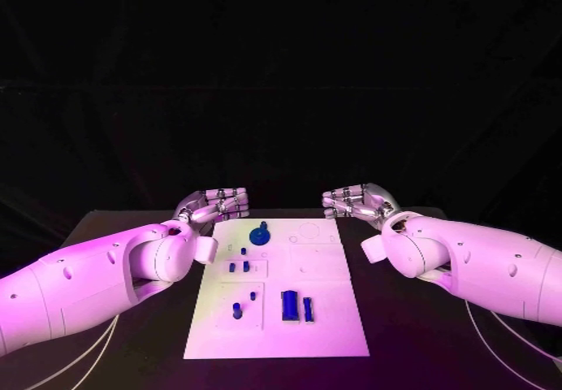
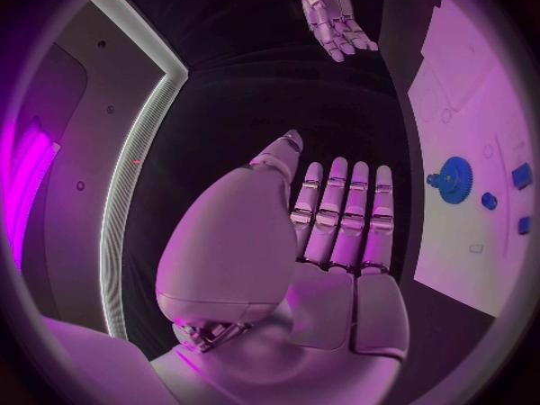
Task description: Assemble the parts on the task board
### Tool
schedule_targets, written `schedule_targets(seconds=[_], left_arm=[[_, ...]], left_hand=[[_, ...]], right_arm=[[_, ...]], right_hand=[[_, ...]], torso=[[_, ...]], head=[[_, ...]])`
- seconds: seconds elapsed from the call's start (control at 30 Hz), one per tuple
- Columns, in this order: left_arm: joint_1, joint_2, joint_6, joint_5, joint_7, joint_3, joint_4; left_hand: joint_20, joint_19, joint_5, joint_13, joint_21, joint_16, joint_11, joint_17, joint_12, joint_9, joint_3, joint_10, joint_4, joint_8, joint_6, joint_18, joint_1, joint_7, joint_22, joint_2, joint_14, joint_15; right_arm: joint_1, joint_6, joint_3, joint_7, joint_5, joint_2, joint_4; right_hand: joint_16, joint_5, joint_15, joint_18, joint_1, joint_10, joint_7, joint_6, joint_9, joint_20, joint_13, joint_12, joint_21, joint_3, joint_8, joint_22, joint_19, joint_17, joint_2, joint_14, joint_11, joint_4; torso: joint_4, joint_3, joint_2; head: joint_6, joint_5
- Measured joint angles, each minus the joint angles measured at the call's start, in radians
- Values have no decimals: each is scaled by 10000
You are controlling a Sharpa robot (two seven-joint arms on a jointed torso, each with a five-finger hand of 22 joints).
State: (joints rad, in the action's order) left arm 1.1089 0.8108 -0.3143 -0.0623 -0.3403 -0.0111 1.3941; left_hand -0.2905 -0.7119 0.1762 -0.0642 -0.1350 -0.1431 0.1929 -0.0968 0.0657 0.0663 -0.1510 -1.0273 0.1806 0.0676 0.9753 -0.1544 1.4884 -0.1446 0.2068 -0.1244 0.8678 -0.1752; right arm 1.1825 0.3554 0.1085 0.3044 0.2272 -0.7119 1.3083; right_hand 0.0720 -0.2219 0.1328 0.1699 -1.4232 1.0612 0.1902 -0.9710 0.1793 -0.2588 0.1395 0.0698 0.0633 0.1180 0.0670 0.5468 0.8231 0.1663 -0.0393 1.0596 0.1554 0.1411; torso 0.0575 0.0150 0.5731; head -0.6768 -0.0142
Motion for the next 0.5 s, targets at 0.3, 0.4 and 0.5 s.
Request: schedule_targets(seconds=[0.3, 0.4, 0.5], left_arm=[[-92, -46, -168, -89, -153, -2, 18], [-152, -72, -355, -73, -179, 7, 198], [-231, -102, -748, -33, -270, 26, 475]], left_hand=[[648, 1371, -408, 405, 827, 863, -376, 698, -414, -418, 639, 2311, -426, -435, -2171, 301, -3302, 299, -718, 727, -1810, 377], [919, 2038, -562, 500, 1029, 1087, -565, 805, -480, -518, 952, 3244, -586, -489, -3054, 334, -4651, 432, -874, 926, -2614, 540], [1160, 2665, -718, 560, 1158, 1214, -736, 869, -544, -576, 1145, 4111, -774, -569, -3880, 452, -5911, 691, -1021, 1056, -3361, 689]], right_arm=[[-100, 68, -112, 175, -285, -23, 63], [-248, 277, -230, 219, -370, -104, 349], [-464, 680, -424, 358, -538, -208, 812]], right_hand=[[-489, 513, -254, -233, 3347, -2412, -366, 2185, -587, 553, -832, -457, -397, -597, -429, -1630, -1953, -633, 284, -2372, -319, -428], [-569, 716, -395, -286, 4617, -3374, -545, 3067, -728, 792, -1052, -533, -472, -856, -484, -2081, -2687, -830, 328, -3337, -464, -693], [-584, 900, -738, -391, 5828, -4286, -717, 3904, -899, 1016, -1195, -569, -499, -981, -542, -2507, -3386, -1158, 355, -4251, -610, -997]], torso=[[-73, -10, -56], [-194, -40, -107], [-328, -82, -174]], head=[[155, 8], [336, 49], [536, 93]])
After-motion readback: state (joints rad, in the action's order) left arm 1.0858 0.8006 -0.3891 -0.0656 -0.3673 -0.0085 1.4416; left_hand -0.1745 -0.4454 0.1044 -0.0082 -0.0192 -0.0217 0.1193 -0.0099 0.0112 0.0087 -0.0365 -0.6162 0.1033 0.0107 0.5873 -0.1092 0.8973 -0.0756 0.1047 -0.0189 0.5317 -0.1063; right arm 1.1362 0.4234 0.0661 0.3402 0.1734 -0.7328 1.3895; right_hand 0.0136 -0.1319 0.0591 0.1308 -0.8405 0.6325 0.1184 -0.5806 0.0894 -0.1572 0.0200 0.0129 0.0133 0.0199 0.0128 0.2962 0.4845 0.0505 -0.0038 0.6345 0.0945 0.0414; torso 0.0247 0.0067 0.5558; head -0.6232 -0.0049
